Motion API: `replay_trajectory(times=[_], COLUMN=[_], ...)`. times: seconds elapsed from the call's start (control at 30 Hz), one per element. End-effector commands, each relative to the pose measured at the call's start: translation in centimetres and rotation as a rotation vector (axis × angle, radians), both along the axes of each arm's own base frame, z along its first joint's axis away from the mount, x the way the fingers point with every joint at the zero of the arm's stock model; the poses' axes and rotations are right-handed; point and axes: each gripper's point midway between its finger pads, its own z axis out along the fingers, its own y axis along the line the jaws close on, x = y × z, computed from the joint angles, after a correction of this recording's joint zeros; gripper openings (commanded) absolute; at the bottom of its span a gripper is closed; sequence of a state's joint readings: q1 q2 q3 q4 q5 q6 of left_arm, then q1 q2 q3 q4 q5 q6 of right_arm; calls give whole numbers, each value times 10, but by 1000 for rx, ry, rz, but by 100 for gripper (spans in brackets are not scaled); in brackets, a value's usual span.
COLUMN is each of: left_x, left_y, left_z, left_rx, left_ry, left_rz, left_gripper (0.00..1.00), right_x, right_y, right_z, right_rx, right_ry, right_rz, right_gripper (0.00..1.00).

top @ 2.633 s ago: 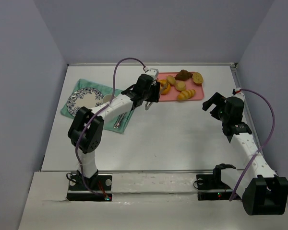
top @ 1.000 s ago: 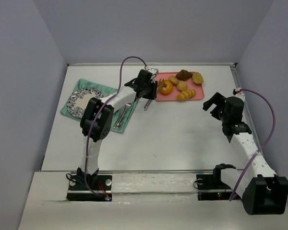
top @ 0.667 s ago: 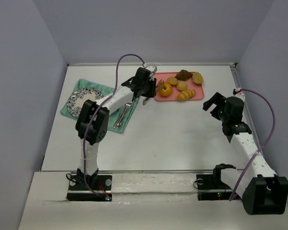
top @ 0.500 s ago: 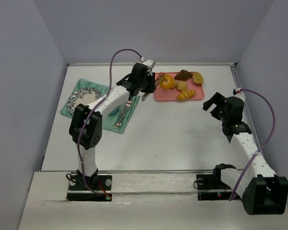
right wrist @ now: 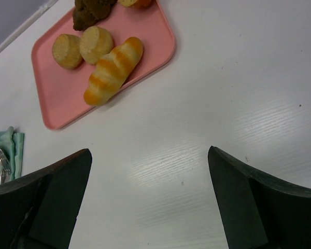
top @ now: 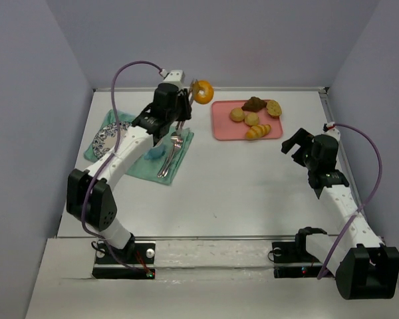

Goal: Place the bread

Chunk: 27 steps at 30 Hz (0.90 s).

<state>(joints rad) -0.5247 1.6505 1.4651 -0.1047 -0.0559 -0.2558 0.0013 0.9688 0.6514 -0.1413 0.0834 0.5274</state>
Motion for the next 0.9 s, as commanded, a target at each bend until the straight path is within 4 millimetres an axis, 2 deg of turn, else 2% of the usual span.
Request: replay_trajectory(times=[0.0,0.03,0.07,0.1,0.13,0.17,0.2,0.27,0.3,0.37,0.4,0.5,0.6,0.63,0.7,0.77,0.87], left_x=[-11,-12,-16,-28,-34,-43,-54,-65,-75,-81,-84,-86,-87,-88,-91,-93,-93], left_y=[102,129,145,177,192,206,224,238,247,265,270,279,282,285,287,288,286], left_z=[53,52,52,48,44,22,26,11,-3,-19,-32,-53,-62,-66,-71,-75,-79], left_rx=[-82,-92,-104,-128,-139,-147,-173,-201,-220,-222,-214,-222,-220,-222,-216,-223,-225], left_ry=[-133,-141,-148,-157,-158,-122,-138,-119,-107,-87,-59,-11,8,17,34,38,43], left_rz=[310,378,422,523,572,625,680,742,790,858,877,909,920,935,941,942,926], left_gripper=[6,5,5,5,6,6,6,7,8,8,8,8,9,13,28,39,47], right_x=[4,4,5,5,5,6,6,6,6,6,6,6,6,6,6,6,6], right_y=[-2,-2,-2,-2,-1,0,0,0,1,2,3,4,4,4,4,4,4], right_z=[15,15,15,15,14,15,14,14,14,14,14,13,13,14,13,12,11], right_rx=[-15,-15,-15,-14,-12,-10,-10,-8,-6,-2,1,1,1,-1,-3,-2,0], right_ry=[-71,-70,-70,-70,-67,-68,-68,-67,-67,-69,-69,-68,-70,-71,-70,-65,-64], right_rz=[-8,-8,-6,-3,-3,2,2,4,7,12,19,25,25,25,24,25,27], right_gripper=[99,99,99,99,99,99,99,99,99,99,99,99,99,99,99,99,99])
